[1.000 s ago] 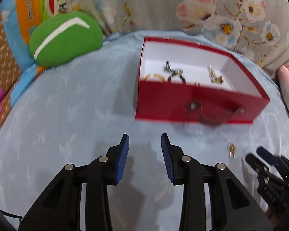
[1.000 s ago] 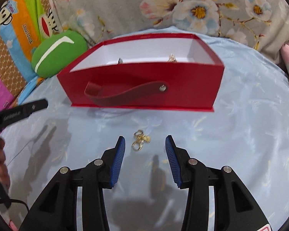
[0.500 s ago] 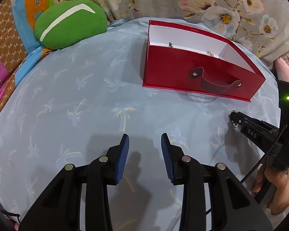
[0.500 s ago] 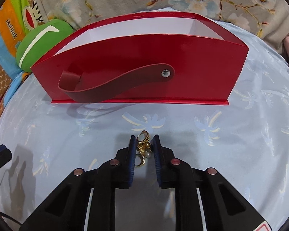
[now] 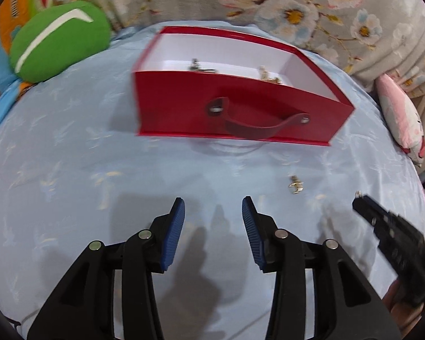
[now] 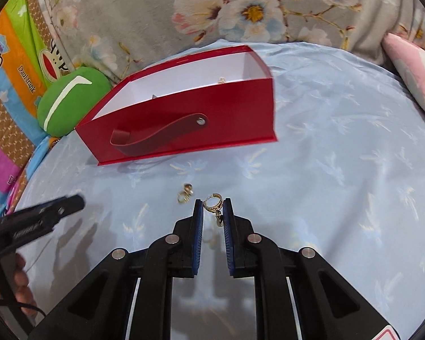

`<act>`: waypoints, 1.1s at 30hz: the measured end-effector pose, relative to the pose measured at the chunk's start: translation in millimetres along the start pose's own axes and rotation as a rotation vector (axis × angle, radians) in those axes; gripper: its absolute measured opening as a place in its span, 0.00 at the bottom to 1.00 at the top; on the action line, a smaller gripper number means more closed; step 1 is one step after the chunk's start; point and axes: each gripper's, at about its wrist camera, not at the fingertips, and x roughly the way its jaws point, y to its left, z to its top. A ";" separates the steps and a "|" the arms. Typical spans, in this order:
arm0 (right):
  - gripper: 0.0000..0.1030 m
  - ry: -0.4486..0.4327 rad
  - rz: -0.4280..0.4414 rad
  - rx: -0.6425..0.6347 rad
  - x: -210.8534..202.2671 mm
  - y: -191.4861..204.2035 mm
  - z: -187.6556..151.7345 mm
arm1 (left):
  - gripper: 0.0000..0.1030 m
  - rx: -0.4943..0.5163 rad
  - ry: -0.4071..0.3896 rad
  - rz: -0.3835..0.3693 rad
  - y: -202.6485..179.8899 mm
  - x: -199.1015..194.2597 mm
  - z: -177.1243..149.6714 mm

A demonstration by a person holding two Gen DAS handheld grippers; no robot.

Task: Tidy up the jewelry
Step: 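Grasp the small gold earring with the left gripper while the right gripper holds the charm cluster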

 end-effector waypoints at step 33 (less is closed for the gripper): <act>0.12 -0.034 0.003 0.042 -35.5 -28.5 -6.3 | 0.13 0.179 0.005 -0.018 -88.9 30.4 2.7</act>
